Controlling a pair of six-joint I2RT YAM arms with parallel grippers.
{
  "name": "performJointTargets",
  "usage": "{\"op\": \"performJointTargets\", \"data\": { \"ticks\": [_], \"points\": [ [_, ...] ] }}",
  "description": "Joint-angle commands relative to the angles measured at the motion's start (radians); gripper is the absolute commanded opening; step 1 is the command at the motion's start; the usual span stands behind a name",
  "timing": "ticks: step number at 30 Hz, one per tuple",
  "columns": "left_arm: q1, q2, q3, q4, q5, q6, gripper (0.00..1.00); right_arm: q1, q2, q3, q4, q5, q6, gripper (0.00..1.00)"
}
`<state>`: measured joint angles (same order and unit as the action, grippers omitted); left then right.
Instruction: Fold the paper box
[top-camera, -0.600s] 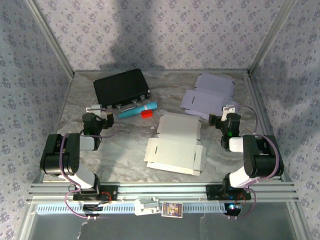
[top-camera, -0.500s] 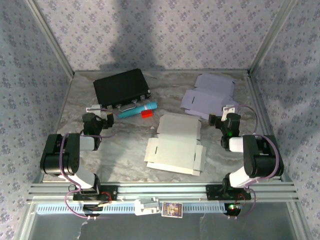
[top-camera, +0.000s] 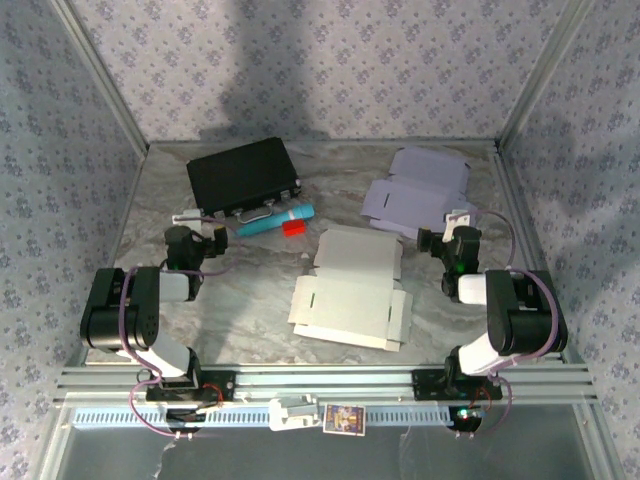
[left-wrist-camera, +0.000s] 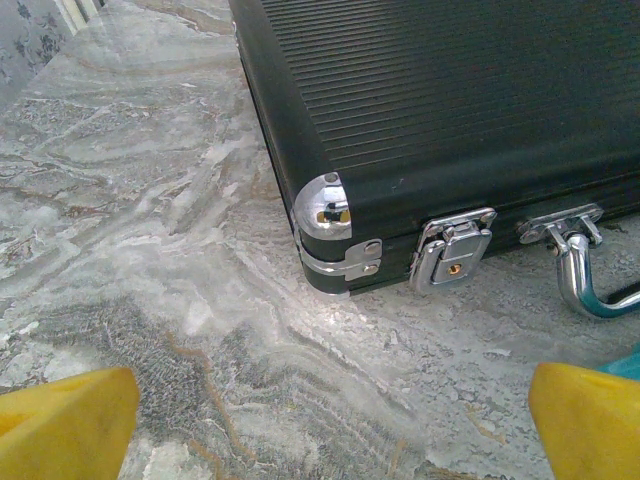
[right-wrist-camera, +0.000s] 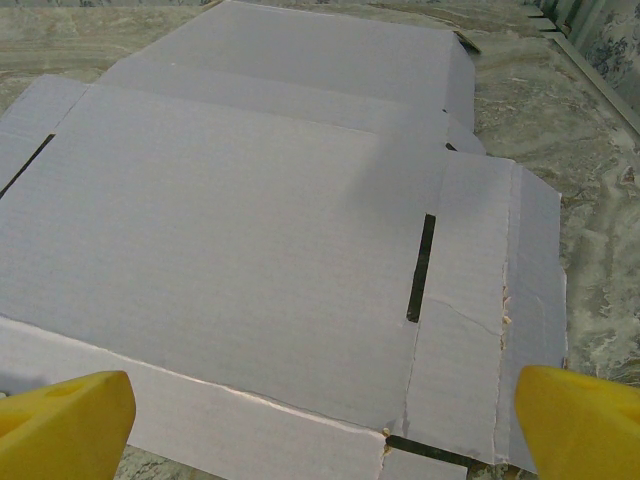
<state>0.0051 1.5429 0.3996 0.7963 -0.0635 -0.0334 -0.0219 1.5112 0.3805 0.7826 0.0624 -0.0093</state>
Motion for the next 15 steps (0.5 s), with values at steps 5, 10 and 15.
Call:
{"op": "performJointTargets", "data": {
  "ticks": [5,10,15],
  "points": [
    [0.006,-0.009,0.018,0.009,0.021,0.012,1.00,-0.006,0.008,0.017,0.015,-0.007,-0.016,0.99],
    [-0.024,-0.077,0.017,-0.041,-0.006,0.043,1.00,0.010,-0.043,0.028,-0.042,0.011,-0.029,0.99],
    [-0.107,-0.241,-0.028,-0.084,-0.154,0.085,1.00,0.041,-0.190,0.006,-0.108,0.143,-0.020,0.99]
  ]
}}
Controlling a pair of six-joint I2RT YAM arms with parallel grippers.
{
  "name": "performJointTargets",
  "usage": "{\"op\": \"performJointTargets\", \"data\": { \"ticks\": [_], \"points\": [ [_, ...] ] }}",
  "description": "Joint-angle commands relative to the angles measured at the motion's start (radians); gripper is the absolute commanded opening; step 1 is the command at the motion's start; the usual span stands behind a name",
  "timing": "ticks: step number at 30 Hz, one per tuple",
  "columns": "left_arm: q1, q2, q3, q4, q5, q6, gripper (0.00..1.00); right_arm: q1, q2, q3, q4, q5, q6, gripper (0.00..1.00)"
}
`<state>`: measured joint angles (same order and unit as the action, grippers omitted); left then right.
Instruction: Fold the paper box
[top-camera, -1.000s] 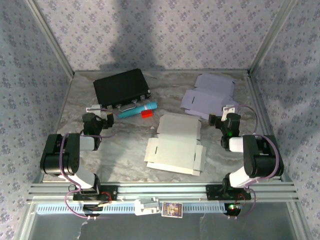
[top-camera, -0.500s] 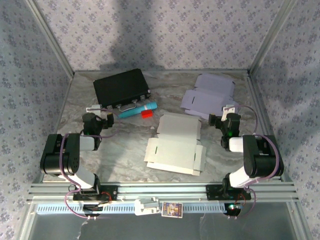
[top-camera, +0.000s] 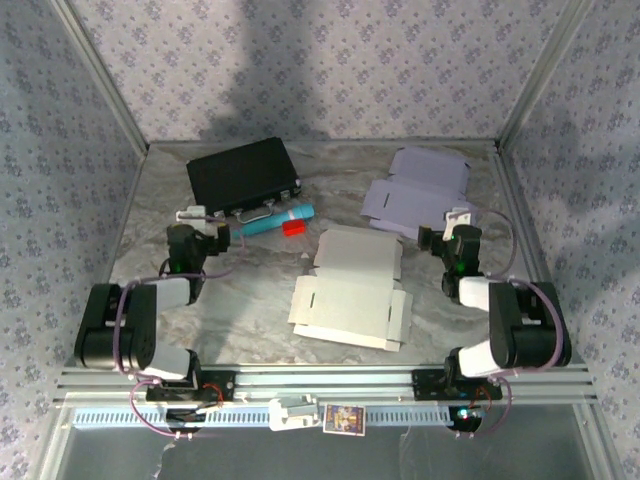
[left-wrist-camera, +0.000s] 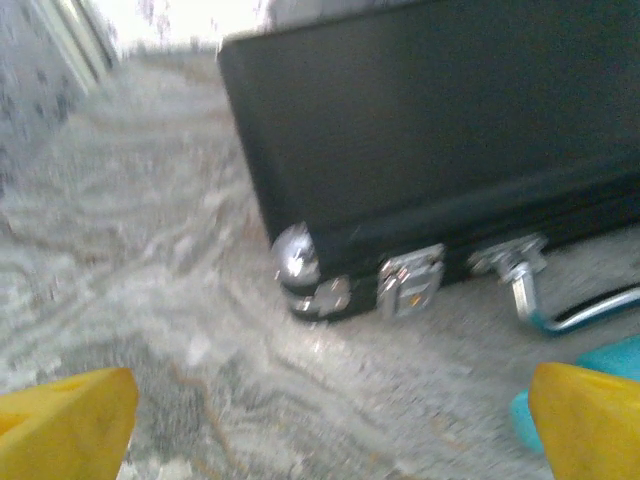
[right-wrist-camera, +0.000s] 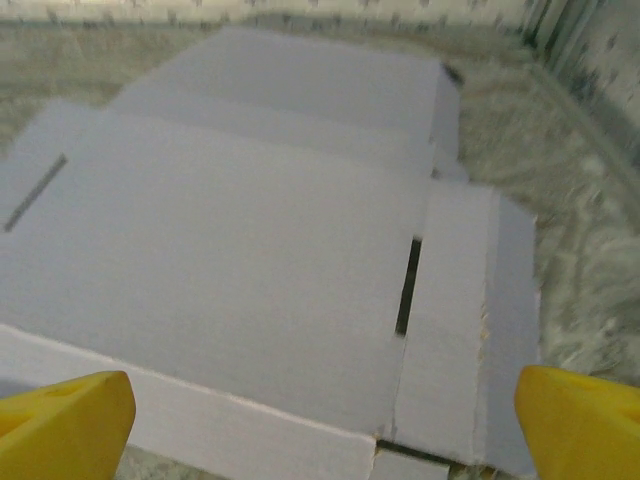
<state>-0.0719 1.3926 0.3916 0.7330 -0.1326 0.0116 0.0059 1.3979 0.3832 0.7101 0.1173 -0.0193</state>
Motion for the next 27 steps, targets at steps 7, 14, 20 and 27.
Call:
{"op": "performJointTargets", "data": {
  "ticks": [7,14,20,27],
  "points": [
    [-0.174,-0.345,0.079,-0.204,-0.371,0.011,1.00,0.109,-0.361,0.193,-0.362,0.360,0.069,0.99],
    [-0.049,-0.306,0.638,-1.195,-0.148,-0.721,1.00,-0.015,-0.202,1.003,-1.625,0.234,0.975,0.99],
    [-0.183,-0.217,0.686,-1.281,0.182,-0.808,0.81,0.049,-0.206,0.971,-1.652,-0.055,0.910,0.97],
    [-0.585,-0.101,0.608,-1.378,0.258,-0.719,0.60,0.226,-0.245,0.660,-1.647,-0.348,0.896,0.79]
  ]
}}
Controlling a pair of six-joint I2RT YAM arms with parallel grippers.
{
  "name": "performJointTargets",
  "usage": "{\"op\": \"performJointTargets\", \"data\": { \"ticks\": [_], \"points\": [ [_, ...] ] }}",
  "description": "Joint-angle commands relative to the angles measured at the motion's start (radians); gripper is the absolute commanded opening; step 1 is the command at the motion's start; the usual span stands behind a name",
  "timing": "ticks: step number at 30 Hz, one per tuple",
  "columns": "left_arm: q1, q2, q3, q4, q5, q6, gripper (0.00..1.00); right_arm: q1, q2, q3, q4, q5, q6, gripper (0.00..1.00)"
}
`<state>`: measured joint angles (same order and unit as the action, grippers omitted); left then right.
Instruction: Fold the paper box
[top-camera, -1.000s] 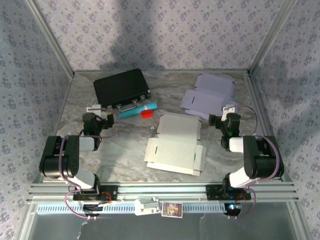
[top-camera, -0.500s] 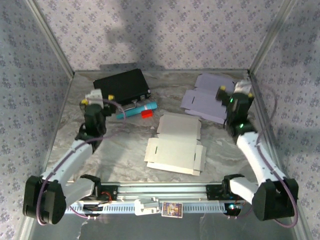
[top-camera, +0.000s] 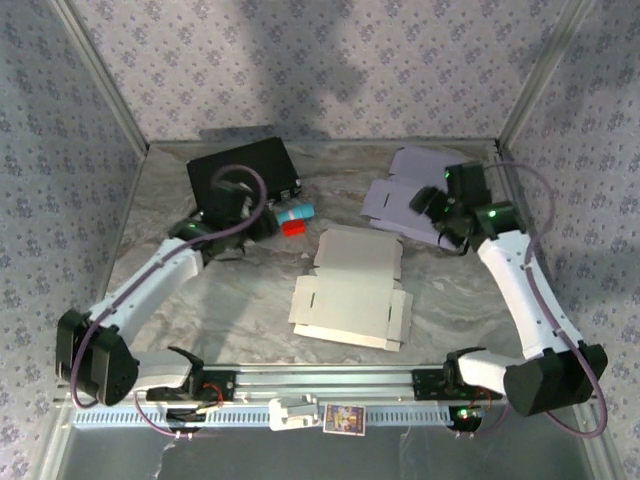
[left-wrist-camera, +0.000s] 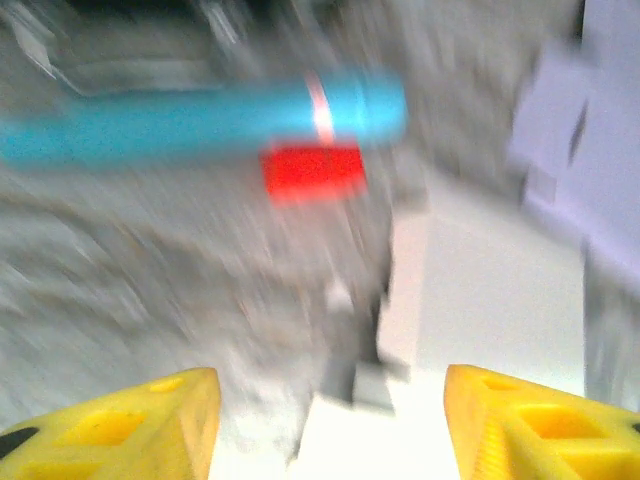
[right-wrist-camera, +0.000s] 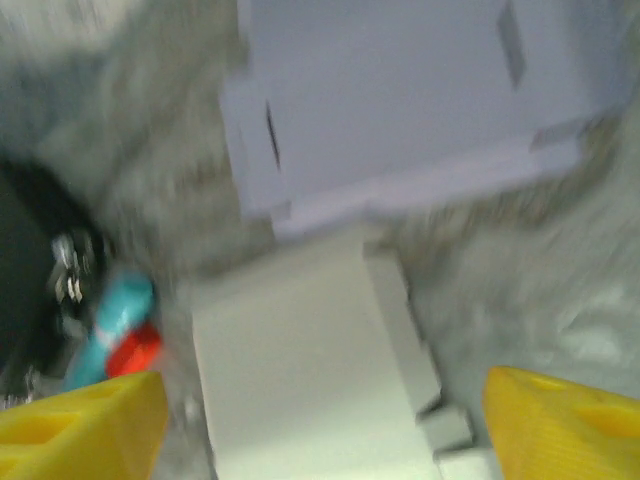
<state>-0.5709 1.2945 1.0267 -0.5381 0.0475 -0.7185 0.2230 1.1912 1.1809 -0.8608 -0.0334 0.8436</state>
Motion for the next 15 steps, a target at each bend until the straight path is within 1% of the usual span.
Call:
{"op": "performJointTargets", "data": {
  "ticks": [1,2,4,6,8,9,12,15],
  "points": [
    [-0.137,0.013,-0.040,-0.088,0.092,0.018,0.59,0.016,-0.060,-0.208,-0.051,-0.243,0.043,0.77],
    [-0.178,0.033,-0.040,-0.079,0.094,0.019,0.59,0.021,-0.075,-0.256,-0.048,-0.267,0.046,0.77],
    [-0.223,0.079,-0.030,-0.057,0.103,0.015,0.59,0.025,-0.104,-0.327,-0.041,-0.294,0.038,0.76],
    [-0.235,0.151,-0.010,-0.022,0.141,0.012,0.59,0.013,-0.138,-0.419,0.005,-0.345,0.032,0.77],
    [-0.238,0.218,0.018,-0.003,0.147,0.008,0.59,-0.011,-0.145,-0.510,0.097,-0.425,0.065,0.77],
    [-0.239,0.246,0.027,0.019,0.157,0.012,0.60,-0.016,-0.139,-0.539,0.127,-0.441,0.078,0.77],
    [-0.238,0.331,0.067,0.067,0.176,0.007,0.61,-0.040,-0.098,-0.568,0.170,-0.455,0.068,0.78],
    [-0.239,0.412,0.110,0.058,0.172,-0.005,0.59,-0.064,-0.080,-0.547,0.149,-0.414,0.015,0.80]
  ]
}}
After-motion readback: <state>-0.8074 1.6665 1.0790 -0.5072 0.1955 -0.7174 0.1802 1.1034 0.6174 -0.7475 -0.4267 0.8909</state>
